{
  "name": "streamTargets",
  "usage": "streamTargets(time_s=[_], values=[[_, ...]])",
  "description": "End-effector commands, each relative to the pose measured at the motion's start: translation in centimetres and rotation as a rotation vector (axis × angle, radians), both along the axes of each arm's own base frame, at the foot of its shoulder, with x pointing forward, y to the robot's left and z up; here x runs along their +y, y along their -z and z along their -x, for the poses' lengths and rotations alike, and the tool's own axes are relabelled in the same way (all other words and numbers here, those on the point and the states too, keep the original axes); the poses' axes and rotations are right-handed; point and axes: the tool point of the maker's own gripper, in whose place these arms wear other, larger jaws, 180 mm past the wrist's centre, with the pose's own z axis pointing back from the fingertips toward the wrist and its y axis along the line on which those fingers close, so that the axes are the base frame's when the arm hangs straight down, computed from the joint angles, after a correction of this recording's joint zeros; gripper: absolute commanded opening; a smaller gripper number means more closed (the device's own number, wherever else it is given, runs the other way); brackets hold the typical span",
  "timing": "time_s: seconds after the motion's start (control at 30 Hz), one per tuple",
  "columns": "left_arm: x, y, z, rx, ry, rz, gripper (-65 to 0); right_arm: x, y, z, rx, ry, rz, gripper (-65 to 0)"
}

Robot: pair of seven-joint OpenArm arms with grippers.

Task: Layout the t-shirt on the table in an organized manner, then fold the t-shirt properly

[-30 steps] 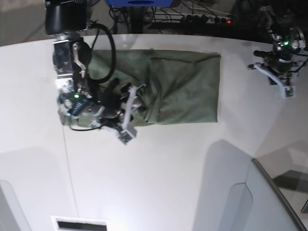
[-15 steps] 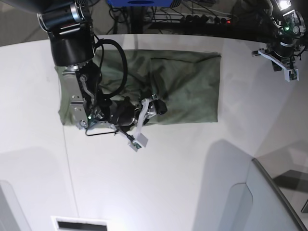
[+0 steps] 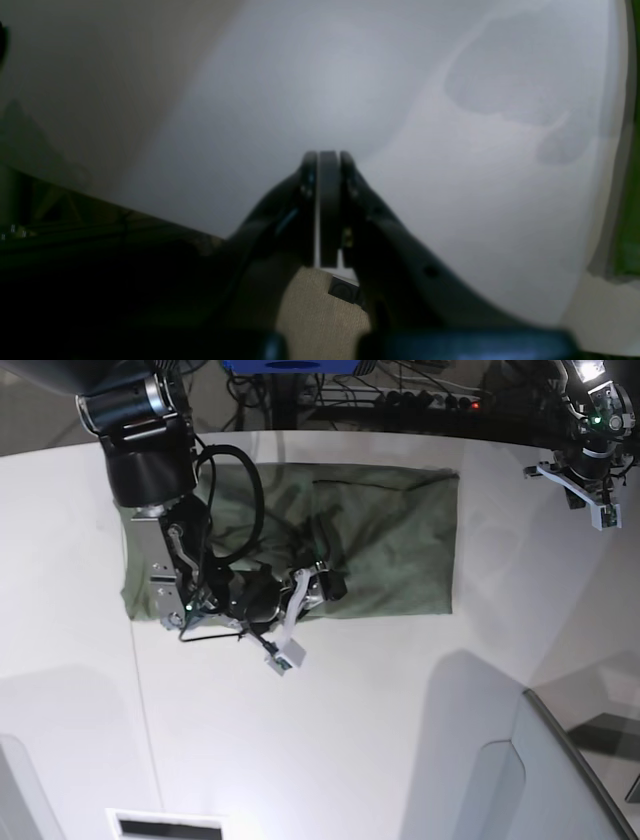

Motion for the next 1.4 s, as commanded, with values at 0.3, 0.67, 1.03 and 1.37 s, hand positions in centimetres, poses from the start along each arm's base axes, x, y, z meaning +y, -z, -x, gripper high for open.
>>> streamTargets(time_s=[0.3,0.67,1.03,1.37], values=[[0.5,-1.0,-0.5,-0.03,0.004,-0.024,-65.0,-1.5,-1.7,-2.6,-0.068,0.02,-0.002,-23.9],[0.5,-0.9,-0.4,-0.029,0.003,-0.022,-65.0,-0.1,-0.8,-1.8,-0.027,0.027,-0.039,-23.9],[0.6,-0.9,-0.4,-0.029,0.0,-0.023,-65.0,0.6,-0.6,-1.6,-0.017,0.03,-0.056,-58.1],[0.7,0.6,0.5,0.008,-0.016,0.001,-65.0,-0.1,-0.9,-3.1,-0.024,0.043,-0.028,-64.2]])
